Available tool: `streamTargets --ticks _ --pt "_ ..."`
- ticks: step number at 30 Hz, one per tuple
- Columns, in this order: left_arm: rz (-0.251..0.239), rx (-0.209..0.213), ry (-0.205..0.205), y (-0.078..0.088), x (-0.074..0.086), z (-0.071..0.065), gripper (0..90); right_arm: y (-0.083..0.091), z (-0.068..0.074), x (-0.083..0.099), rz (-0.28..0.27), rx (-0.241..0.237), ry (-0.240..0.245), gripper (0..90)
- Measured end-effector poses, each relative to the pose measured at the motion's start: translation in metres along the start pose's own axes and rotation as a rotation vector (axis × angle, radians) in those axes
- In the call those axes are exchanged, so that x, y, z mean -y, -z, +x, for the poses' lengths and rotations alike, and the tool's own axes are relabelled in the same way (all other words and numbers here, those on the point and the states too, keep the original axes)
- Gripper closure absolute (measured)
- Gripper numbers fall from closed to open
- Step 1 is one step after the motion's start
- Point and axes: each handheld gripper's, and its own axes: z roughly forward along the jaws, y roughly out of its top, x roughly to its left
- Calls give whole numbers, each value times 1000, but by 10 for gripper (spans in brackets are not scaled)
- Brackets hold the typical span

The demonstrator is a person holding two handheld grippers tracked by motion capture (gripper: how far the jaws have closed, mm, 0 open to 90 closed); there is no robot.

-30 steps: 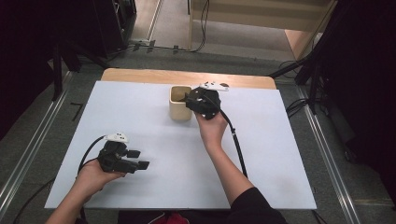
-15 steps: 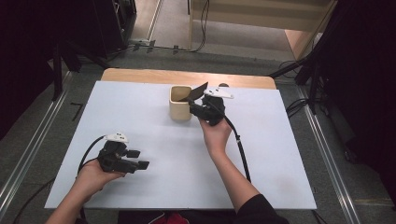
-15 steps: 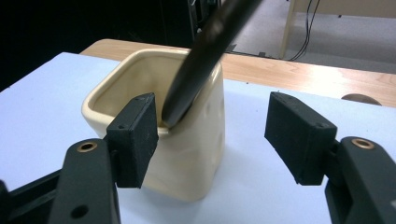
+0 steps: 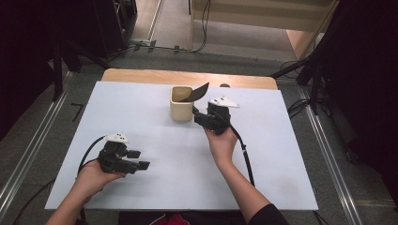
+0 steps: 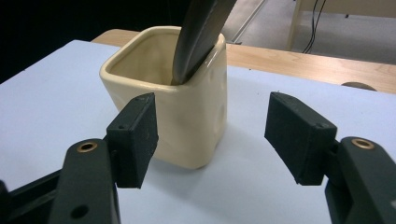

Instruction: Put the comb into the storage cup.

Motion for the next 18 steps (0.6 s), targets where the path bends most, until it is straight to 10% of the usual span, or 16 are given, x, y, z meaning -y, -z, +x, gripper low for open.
streamTargets --ticks 10,18 --pt "-2 -2 0 0 0 0 335 12 -12 1 47 -56 -37 265" --pt "-1 -3 0 0 0 0 335 21 -14 6 85 -23 63 258"
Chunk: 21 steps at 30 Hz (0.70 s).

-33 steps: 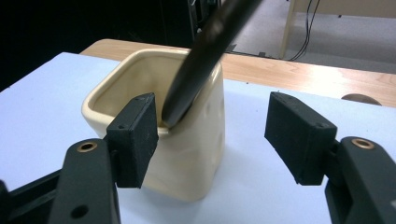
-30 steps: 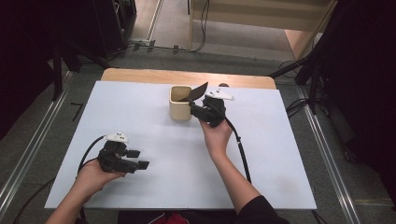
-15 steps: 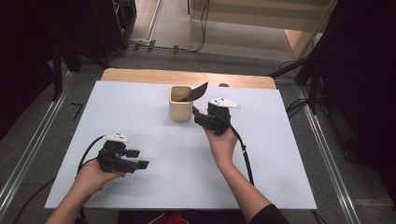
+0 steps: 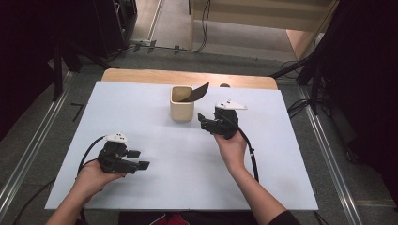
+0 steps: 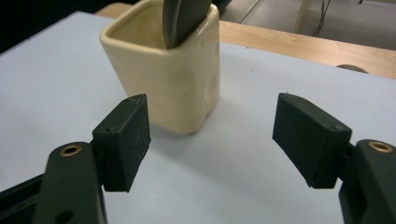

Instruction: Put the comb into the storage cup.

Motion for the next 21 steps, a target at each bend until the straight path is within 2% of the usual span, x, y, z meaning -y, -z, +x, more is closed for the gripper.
streamTargets --ticks 3,11,16,21 --pt "-1 -1 0 0 0 0 335 3 0 5 -12 12 52 257" --pt "-2 -1 0 0 0 0 335 9 -2 15 7 -5 106 242" --pt "-6 -3 -1 1 0 0 335 12 -4 24 26 -16 156 242" --pt "-5 -3 -3 1 0 0 335 16 -6 32 40 -38 178 242"
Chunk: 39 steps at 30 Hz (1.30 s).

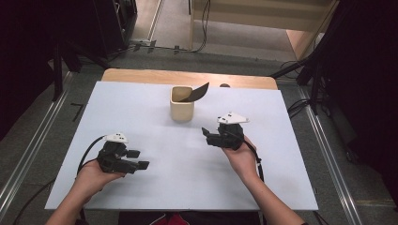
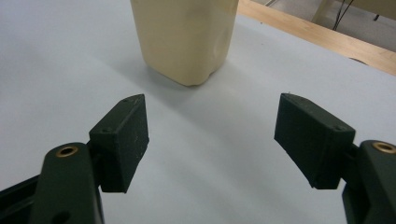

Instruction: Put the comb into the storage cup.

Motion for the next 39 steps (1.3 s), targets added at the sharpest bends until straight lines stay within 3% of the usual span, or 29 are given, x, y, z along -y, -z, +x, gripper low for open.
streamTargets --ticks 19,39 --pt "-13 8 -10 1 0 -2 334 20 2 22 41 -54 86 242" --pt "-30 23 -12 3 2 -5 320 52 -12 41 64 -78 108 242"
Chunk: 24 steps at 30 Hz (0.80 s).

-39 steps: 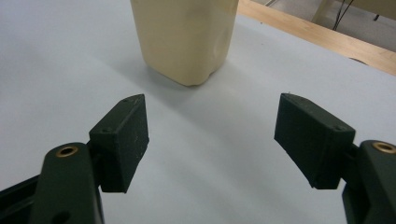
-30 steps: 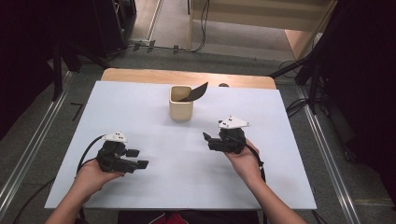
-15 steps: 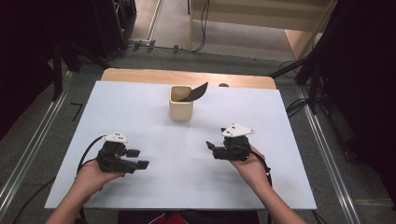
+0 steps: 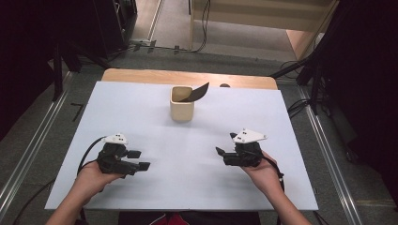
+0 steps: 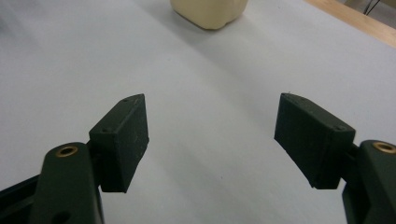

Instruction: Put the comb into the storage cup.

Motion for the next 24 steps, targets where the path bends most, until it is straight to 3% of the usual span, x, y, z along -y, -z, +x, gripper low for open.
streamTargets --ticks 24 --pt "-13 1 -5 3 3 -2 319 31 -14 40 54 5 3 242"
